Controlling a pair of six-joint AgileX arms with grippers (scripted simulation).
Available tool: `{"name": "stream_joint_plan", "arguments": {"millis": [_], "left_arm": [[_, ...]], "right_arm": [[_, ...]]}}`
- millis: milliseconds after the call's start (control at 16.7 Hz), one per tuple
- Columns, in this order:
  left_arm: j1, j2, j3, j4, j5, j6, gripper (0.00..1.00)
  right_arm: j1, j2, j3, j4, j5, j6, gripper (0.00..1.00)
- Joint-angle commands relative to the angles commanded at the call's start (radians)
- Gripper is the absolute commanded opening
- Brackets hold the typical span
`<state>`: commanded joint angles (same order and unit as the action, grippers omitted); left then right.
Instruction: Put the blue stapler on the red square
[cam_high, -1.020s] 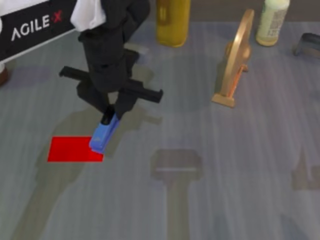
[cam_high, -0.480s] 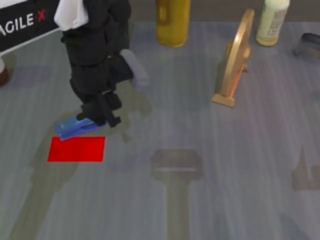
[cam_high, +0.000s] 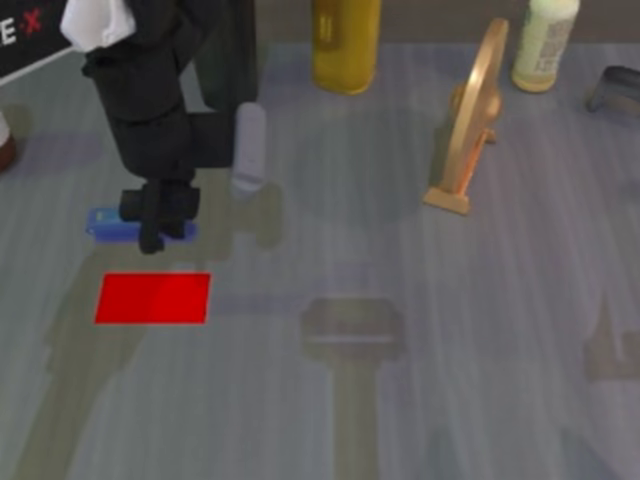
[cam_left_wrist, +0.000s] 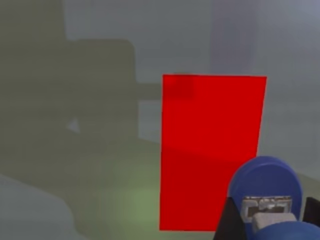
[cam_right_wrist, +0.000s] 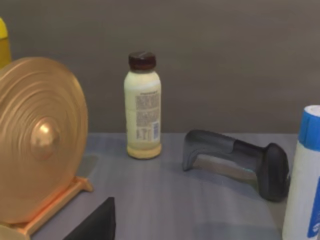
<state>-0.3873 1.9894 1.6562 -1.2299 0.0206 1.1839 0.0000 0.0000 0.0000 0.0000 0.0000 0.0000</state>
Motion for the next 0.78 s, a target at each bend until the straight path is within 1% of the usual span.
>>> {"name": "stream_joint_plan", "arguments": {"millis": [480, 600, 780], "left_arm": [[0.0, 0.0, -0.014, 0.02, 0.0, 0.018, 0.0], [0.01, 0.011, -0.059, 0.077, 0.0, 0.023, 0.0], [0.029, 0.042, -0.162, 0.214, 0.0, 0.039, 0.0]], "right_arm": [[0.0, 0.0, 0.0, 0.0, 0.0, 0.0, 1.0], [0.0, 0.0, 0.0, 0.0, 0.0, 0.0, 1.0], [0.0, 0.0, 0.0, 0.0, 0.0, 0.0, 1.0]]}}
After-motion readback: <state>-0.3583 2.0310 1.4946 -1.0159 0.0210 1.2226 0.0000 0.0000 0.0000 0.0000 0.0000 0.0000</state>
